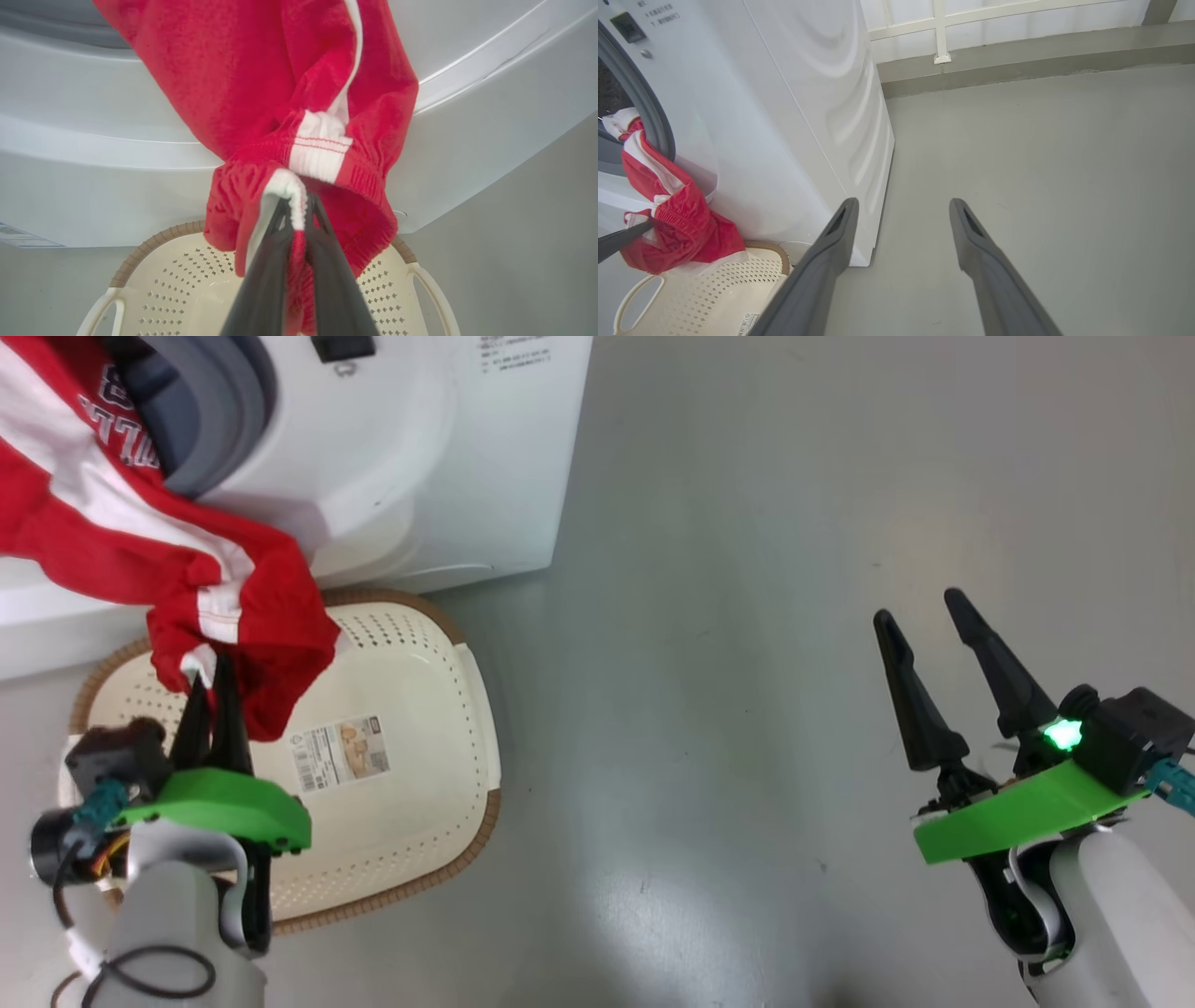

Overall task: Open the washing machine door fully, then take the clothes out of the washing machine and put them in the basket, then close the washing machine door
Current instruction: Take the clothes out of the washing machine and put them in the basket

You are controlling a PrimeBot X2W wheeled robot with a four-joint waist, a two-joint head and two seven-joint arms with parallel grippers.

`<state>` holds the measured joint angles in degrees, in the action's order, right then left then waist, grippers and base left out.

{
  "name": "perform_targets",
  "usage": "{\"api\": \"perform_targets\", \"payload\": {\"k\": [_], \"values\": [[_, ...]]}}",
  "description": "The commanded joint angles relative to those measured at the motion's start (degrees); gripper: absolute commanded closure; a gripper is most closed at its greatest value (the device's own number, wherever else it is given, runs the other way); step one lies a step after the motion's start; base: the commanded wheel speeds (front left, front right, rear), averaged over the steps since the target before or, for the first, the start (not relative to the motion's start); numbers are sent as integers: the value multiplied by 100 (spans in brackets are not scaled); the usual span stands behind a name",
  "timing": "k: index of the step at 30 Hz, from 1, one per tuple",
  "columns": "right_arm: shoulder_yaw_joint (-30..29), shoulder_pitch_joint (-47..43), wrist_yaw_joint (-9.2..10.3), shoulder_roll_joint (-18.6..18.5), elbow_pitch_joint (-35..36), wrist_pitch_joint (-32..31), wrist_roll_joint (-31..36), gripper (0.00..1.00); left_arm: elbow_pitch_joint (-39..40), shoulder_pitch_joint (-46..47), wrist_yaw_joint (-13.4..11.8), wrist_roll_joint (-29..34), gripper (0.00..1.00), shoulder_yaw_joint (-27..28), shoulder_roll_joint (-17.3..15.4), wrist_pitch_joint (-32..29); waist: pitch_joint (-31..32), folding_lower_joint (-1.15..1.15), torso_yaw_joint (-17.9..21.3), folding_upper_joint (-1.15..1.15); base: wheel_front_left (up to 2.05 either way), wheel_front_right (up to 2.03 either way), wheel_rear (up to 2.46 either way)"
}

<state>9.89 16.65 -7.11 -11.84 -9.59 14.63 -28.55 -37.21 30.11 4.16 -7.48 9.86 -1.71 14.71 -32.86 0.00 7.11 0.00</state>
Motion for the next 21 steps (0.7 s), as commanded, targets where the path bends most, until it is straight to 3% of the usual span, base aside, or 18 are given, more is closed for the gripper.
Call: {"api": "perform_targets", "payload": {"k": [1, 5, 9, 10, 12, 21], "values": [[96, 2, -37, -15, 141, 37, 62, 0, 36, 19, 29, 56, 99, 144, -117, 29, -81, 0, 30, 0, 0, 0, 0], [93, 57, -37, 5, 144, 37, 66, 0, -265, 230, 22, 197, 84, 189, -117, 29, -169, 0, 40, 0, 0, 0, 0], [79, 93, -37, 19, 137, 37, 68, 0, -478, 370, 30, 255, 51, 254, -117, 29, -214, 0, 37, 0, 0, 0, 0], [76, 99, -37, 24, 132, 37, 68, 0, -502, 393, 31, 269, 26, 275, -117, 29, -219, 0, 37, 0, 0, 0, 0], [68, 105, -37, 33, 126, 37, 69, 0, -517, 414, 39, 294, 0, 312, -117, 29, -216, 0, 35, 0, 0, 0, 0], [50, 57, -37, 22, 90, 37, 76, 0, -264, 270, 43, 233, 0, 273, -117, 29, -71, 0, -30, 0, 0, 0, 0]]}}
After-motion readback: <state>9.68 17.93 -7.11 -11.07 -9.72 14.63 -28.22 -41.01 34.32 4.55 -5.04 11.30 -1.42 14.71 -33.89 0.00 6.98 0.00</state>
